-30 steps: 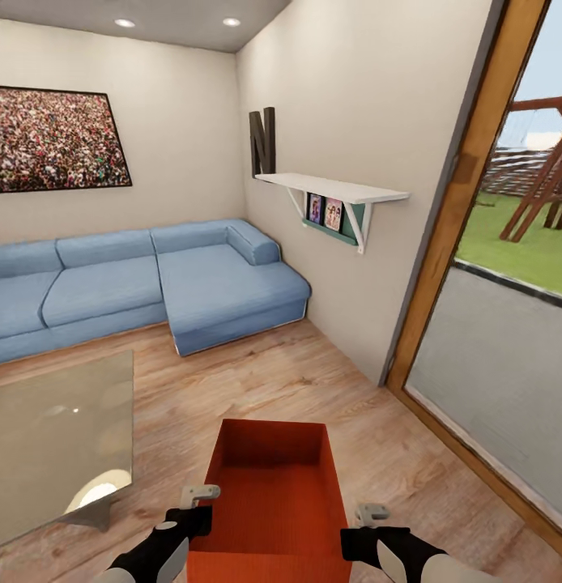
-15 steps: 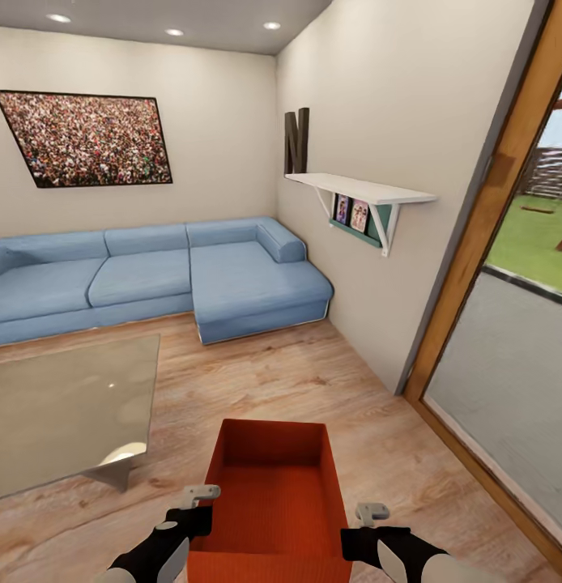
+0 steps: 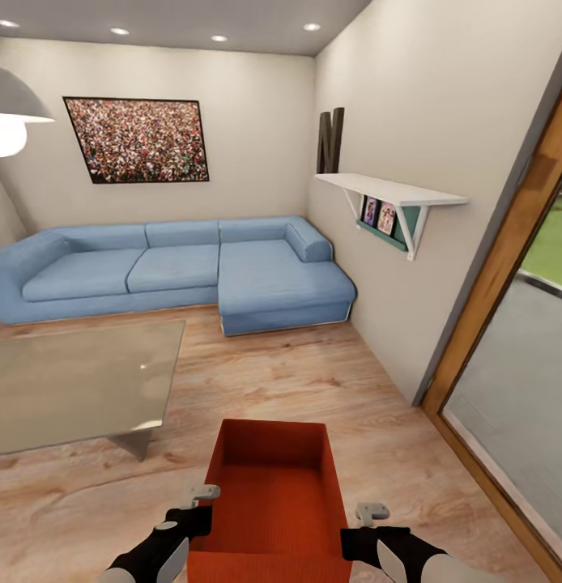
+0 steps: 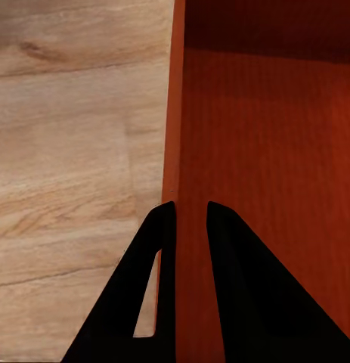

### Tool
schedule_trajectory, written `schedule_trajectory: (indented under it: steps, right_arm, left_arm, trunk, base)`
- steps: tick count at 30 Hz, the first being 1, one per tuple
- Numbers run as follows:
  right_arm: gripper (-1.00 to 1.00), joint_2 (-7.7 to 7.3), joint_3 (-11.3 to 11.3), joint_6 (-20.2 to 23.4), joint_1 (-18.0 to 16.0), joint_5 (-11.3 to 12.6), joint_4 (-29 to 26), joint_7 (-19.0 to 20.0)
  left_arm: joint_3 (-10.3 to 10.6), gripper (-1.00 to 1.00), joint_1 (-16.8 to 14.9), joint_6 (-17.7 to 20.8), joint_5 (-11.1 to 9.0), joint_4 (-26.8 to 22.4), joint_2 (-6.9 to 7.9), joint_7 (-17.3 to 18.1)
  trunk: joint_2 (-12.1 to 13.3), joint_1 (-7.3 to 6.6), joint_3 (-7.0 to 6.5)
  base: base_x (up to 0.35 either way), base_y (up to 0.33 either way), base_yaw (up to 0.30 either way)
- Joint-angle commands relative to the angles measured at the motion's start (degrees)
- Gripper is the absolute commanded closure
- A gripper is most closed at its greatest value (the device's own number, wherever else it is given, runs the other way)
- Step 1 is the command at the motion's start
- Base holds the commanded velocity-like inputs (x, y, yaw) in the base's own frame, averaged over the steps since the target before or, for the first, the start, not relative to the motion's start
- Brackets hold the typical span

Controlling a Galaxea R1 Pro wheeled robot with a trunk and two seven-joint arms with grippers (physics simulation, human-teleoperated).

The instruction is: Move the two storage containers from the living room to the garage. In the garage, place one container on the floor and stack the other container on top of it (either order is fine).

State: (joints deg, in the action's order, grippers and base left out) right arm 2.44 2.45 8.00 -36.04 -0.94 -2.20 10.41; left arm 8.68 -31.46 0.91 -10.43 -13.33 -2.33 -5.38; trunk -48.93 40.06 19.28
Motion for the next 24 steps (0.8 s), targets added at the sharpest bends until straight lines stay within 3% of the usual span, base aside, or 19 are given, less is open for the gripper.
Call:
schedule_trajectory:
  steps: [1, 13, 24]
  right_arm:
    - [1.0, -1.15, 1.2, -1.8, 0.0, -0.2, -3.5, -0.2]
    - [1.0, -1.14, 1.2, -1.8, 0.0, -0.2, -3.5, -0.2]
    - [1.0, -1.13, 1.2, -1.8, 0.0, -0.2, -3.5, -0.3]
  left_arm:
    - [1.8, 1.0, 0.0, 0.1, -1.5, 0.2, 0.04, -0.5]
    - [1.8, 1.0, 0.0, 0.1, -1.5, 0.1, 0.04, -0.5]
    - [1.8, 1.0, 0.0, 0.1, -1.5, 0.1, 0.04, -0.5]
  trunk:
    - [-0.1, 0.0, 0.08]
    - [-0.1, 0.0, 0.08]
    - [-0.1, 0.0, 0.08]
  base:
    - [-0.095, -0.296, 0.28]
    - [-0.09, -0.28, 0.28]
    - [-0.016, -0.17, 0.28]
